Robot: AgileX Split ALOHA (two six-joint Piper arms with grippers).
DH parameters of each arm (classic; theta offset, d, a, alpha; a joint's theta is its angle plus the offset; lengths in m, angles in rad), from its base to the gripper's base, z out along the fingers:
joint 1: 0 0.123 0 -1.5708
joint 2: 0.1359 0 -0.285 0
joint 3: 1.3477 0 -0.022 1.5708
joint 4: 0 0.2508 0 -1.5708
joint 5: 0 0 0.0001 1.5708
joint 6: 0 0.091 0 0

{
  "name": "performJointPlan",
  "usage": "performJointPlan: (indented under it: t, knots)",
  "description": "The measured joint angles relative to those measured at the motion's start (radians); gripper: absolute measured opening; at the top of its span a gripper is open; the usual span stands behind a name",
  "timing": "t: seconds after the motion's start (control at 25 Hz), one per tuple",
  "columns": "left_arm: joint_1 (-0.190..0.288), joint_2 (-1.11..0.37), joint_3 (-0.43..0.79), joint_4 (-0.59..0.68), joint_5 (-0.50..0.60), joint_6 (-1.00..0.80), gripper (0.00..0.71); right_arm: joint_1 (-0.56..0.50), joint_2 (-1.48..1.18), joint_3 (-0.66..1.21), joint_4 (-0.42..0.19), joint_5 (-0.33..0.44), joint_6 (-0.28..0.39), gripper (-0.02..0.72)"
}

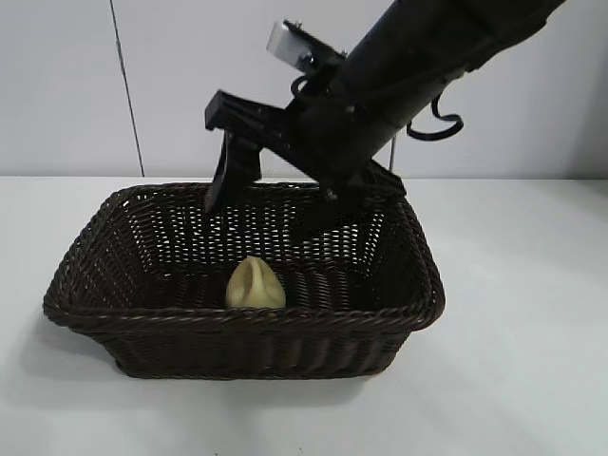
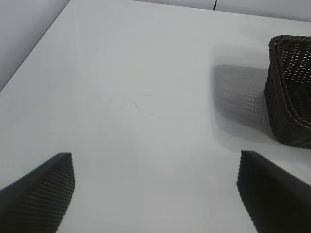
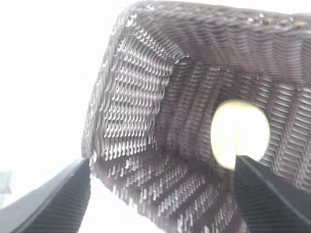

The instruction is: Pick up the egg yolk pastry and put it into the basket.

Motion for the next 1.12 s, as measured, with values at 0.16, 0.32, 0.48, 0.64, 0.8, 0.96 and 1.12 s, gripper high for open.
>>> performJointPlan:
  t: [0.16,0.32,0.48,0.64,0.8,0.96,1.12]
  knots:
    - [0.000,0.000,0.000,0.000,0.000,0.000,0.659,-0.001,0.000,-0.089,-0.205,0.138,0.138,0.581]
    - [0.000,0.000,0.000,0.000,0.000,0.000,0.659,-0.001,0.000,-0.204,-0.447,0.234,0.275,0.581]
    - [0.000,0.000,0.000,0.000,0.000,0.000,0.659,-0.016,0.000,-0.279,-0.643,0.343,0.368,0.581]
    - [0.000,0.000,0.000,-0.001,0.000,0.000,0.659,-0.089,0.000,-0.291,-0.708,0.436,0.377,0.581]
    - [0.000,0.000,0.000,-0.001,0.000,0.000,0.659,-0.205,0.000,-0.291,-0.740,0.496,0.341,0.581]
    - [0.000,0.000,0.000,-0.001,0.000,0.000,0.659,-0.344,0.000,-0.294,-0.776,0.539,0.304,0.581]
    - [0.000,0.000,0.000,-0.001,0.000,0.000,0.659,-0.472,0.000,-0.294,-0.788,0.578,0.286,0.581]
